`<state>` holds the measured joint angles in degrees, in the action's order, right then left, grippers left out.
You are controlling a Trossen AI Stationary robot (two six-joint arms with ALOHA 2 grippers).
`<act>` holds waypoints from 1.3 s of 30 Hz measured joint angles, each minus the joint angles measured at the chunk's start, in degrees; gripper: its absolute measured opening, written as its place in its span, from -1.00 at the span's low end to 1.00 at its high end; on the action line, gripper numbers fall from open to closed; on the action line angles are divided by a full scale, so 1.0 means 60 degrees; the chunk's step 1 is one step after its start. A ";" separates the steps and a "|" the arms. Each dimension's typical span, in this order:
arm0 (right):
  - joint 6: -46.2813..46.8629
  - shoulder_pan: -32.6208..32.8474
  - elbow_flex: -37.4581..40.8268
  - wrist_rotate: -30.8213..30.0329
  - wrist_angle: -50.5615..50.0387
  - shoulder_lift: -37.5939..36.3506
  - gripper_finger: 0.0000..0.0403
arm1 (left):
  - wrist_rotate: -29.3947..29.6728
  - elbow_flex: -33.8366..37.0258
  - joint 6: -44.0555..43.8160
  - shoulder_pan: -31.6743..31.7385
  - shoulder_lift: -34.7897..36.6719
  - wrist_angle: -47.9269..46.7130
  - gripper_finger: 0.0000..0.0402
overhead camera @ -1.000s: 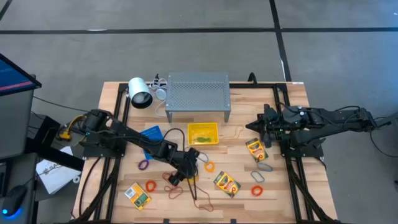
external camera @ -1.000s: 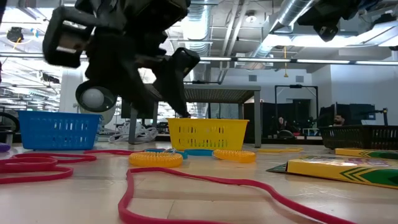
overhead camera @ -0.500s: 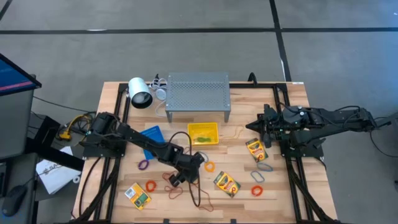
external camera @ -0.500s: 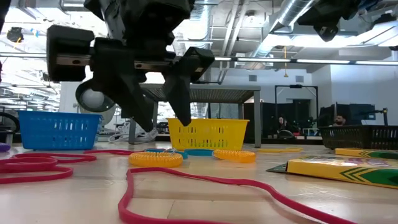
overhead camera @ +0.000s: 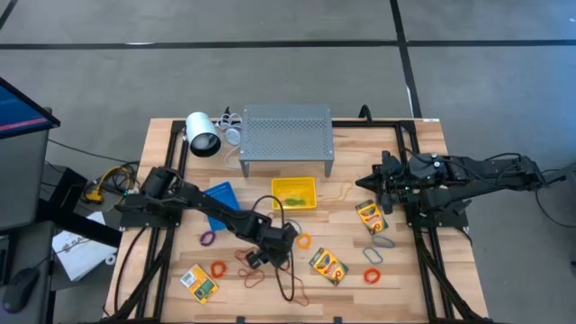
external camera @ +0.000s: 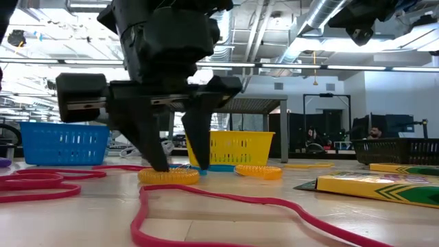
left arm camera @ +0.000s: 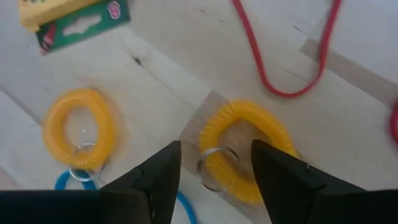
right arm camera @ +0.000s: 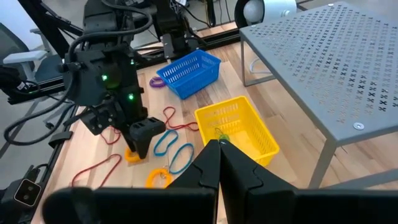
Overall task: Pick & Place Office Desk Supplies
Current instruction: Put the yellow spring keychain into the yellow bin
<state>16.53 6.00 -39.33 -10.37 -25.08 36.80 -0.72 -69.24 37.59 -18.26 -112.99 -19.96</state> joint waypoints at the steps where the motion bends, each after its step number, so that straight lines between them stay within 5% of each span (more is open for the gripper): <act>1: 0.0002 0.0000 0.0000 0.0000 0.0004 0.0000 -1.00 | 0.0052 -0.0017 0.0013 0.0019 -0.0005 0.0060 -0.08; 18: 0.0040 0.0004 0.0000 0.0007 0.0044 0.0000 -1.00 | -0.0322 -0.0060 0.0306 -0.0156 -0.0415 0.0595 -0.45; 30: 0.0499 0.0007 0.0000 0.0237 0.0047 0.0000 -1.00 | -0.0378 -0.0031 -0.0101 -0.0283 -0.0494 0.1189 -0.92; 39: 0.0503 0.0004 0.0004 0.0251 0.0040 0.0000 -1.00 | 0.0008 0.0002 -0.0554 -0.0294 -0.0469 0.1696 -0.98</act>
<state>19.55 6.02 -39.31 -8.87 -24.84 36.80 -0.67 -69.23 34.26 -20.03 -115.80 -9.78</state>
